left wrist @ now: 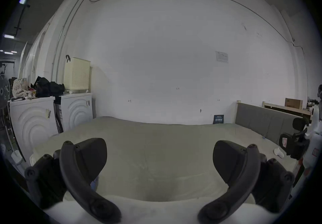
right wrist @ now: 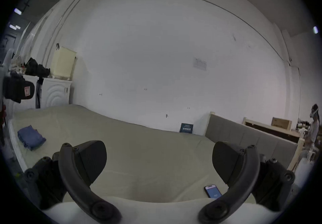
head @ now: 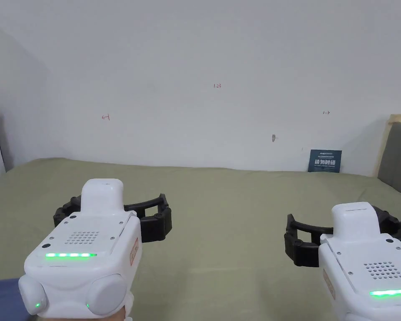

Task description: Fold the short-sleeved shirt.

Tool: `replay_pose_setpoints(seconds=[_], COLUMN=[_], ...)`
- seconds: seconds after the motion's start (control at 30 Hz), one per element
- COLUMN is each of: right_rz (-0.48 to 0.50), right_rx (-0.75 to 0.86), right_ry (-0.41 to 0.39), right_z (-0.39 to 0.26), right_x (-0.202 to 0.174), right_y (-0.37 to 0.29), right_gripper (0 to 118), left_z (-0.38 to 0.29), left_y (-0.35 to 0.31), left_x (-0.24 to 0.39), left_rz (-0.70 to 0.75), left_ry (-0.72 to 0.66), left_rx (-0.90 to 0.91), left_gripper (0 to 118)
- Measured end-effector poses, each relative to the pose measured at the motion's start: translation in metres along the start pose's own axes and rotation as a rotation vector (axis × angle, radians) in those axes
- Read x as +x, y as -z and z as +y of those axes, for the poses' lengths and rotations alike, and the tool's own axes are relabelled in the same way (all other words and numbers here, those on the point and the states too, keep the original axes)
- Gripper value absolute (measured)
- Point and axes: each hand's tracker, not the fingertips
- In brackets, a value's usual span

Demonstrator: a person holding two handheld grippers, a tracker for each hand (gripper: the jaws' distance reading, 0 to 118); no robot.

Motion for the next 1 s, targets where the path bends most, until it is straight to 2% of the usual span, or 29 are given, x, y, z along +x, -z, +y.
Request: replay_pose_setpoints(seconds=[0.1,0.27,0.37,0.53,0.63,0.8,0.9,1.0], right_rz=[0.005,0.057,0.032,-0.08,-0.042,0.055,0.078,0.094], right_rx=[-0.011,-0.043,-0.039,-0.05,-0.041,-0.063,-0.042,-0.045], right_ry=[-0.017,0.172,0.17,0.109,0.116,0.247,0.284,0.263], right_z=[-0.001,0.0,0.005,0.008,0.007,0.005,0.007,0.015], right_x=[0.001,0.013,0.015,0.011,0.011,0.016,0.019,0.022], right_y=[0.004,0.008,0.009,0.013,0.011,0.013,0.009,0.009], right_gripper=[118,118,118,118,118,118,118,118], left_z=[-0.001,-0.003,-0.003,-0.004,-0.004,-0.005,-0.004,-0.002], left_y=[-0.003,-0.003,-0.002,-0.004,-0.004,-0.002,-0.003,-0.003], left_x=[0.001,0.001,0.001,0.002,0.001,0.001,-0.001,0.0], left_rz=[-0.007,-0.019,-0.027,-0.035,-0.037,-0.037,-0.056,-0.046], left_ry=[0.001,0.003,0.013,0.016,0.008,0.008,-0.002,-0.001], left_rx=[-0.012,-0.011,-0.028,-0.005,-0.012,-0.016,-0.01,-0.005], left_gripper=[118,118,118,118,118,118,118,118])
